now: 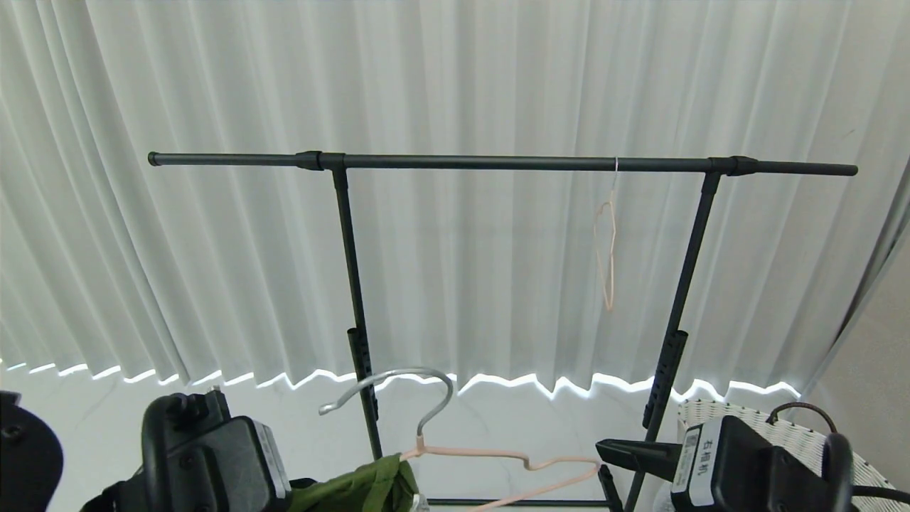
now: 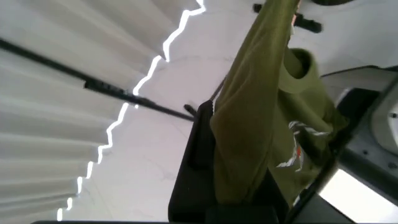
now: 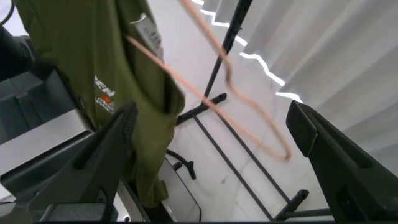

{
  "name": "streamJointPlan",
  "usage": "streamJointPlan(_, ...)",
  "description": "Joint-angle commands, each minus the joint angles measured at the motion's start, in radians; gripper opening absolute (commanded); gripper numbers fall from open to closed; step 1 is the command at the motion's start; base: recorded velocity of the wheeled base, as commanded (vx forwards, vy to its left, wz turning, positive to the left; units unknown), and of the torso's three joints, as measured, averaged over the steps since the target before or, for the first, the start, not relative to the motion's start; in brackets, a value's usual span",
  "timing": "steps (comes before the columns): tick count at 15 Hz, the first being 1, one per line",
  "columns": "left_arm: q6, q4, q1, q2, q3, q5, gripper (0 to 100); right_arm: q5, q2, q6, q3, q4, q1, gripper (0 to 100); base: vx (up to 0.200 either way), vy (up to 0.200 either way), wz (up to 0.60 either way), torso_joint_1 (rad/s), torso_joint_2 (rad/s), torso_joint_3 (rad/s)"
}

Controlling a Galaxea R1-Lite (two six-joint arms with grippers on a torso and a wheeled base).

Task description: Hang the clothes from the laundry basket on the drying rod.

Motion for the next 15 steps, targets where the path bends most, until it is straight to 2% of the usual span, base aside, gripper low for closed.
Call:
streamJointPlan(1, -0.002, -0.001, 0.04, 0.001, -0.025, 0.006, 0, 0.001, 0.019, 0.002, -0.004, -0.002, -0.001, 100, 0.0, 0.0, 0.0, 0.0, 0.0, 0.0)
streamJointPlan(3, -0.002, -0.018, 0.064, -0.003, -0.054, 0.006, 0, 0.003, 0.055, 0.017, -0.019, -0.002, -0.001, 100, 0.0, 0.0, 0.0, 0.0, 0.0, 0.0)
streamJointPlan(4, -0.002, -0.041, 0.092, 0.001, -0.084, 0.008, 0, 0.001, 0.099, 0.077, -0.055, -0.011, -0.001, 100, 0.0, 0.0, 0.0, 0.0, 0.0, 0.0)
streamJointPlan(6, -0.002, -0.064, 0.142, 0.007, -0.125, 0.019, 0, 0.0, 0.159, 0.14, -0.122, -0.03, -0.004, 100, 0.0, 0.0, 0.0, 0.0, 0.0, 0.0)
streamJointPlan(8, -0.003, -0.067, 0.15, 0.002, -0.156, 0.019, 0, -0.002, 0.22, 0.208, -0.157, -0.033, -0.025, 100, 0.0, 0.0, 0.0, 0.0, 0.0, 0.0)
streamJointPlan(10, -0.003, -0.071, 0.149, -0.004, -0.169, 0.019, 0, -0.036, 0.288, 0.28, -0.228, -0.033, -0.065, 100, 0.0, 0.0, 0.0, 0.0, 0.0, 0.0)
streamJointPlan(12, -0.003, -0.073, 0.149, -0.006, -0.18, 0.017, 0, -0.055, 0.345, 0.324, -0.289, -0.031, -0.11, 100, 0.0, 0.0, 0.0, 0.0, 0.0, 0.0)
streamJointPlan(15, -0.003, -0.073, 0.147, -0.006, -0.188, 0.015, 0, -0.057, 0.398, 0.344, -0.325, -0.033, -0.156, 100, 0.0, 0.0, 0.0, 0.0, 0.0, 0.0)
